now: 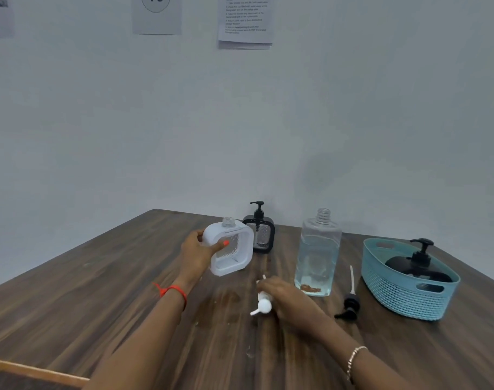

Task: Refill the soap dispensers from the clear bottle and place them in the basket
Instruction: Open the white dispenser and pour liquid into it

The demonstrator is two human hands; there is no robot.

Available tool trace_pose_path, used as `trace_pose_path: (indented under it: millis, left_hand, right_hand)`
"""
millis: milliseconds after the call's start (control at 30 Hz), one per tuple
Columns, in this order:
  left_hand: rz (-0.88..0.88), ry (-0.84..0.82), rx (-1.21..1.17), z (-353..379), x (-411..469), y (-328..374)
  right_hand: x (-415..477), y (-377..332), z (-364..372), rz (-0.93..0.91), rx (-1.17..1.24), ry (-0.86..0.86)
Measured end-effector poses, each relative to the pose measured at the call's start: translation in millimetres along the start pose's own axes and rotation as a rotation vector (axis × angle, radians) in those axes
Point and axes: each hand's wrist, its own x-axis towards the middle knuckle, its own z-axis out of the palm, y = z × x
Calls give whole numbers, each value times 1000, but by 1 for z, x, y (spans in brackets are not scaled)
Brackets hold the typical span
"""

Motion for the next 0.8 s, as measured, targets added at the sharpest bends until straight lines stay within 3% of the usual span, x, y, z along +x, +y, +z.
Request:
trace_pose_path:
  millis: [133,200,267,367,467,533,600,700,800]
  left_hand:
    - [-10,8,-3,5,-2,4]
    - [-1,0,-15,8,-3,6]
    - [9,-21,-37,12,-4,6]
    - [26,-60,-55,18,-5,5]
    - [51,-80,-56,24,-7,8]
    - [64,-90,-51,29,-7,11]
    - [57,-102,-52,34,-5,13]
    - [29,-145,-36,39,1,13]
    - [14,-168,-21,43,3,16]
  right_hand:
    - [-6,3,2,6,41,-61]
    - [-10,4,-1,3,-1,25]
    - [-13,2,-10,-13,-5,328]
    - [-11,6,-32,137,107,856]
    - [-6,19,-57,372,276,1071]
    - [-5,31,-73,552,498,1008]
    - [-4,48,-82,645,760,835]
    - [2,64,-90,553,912,563]
    - [0,73,-86,589,980,549]
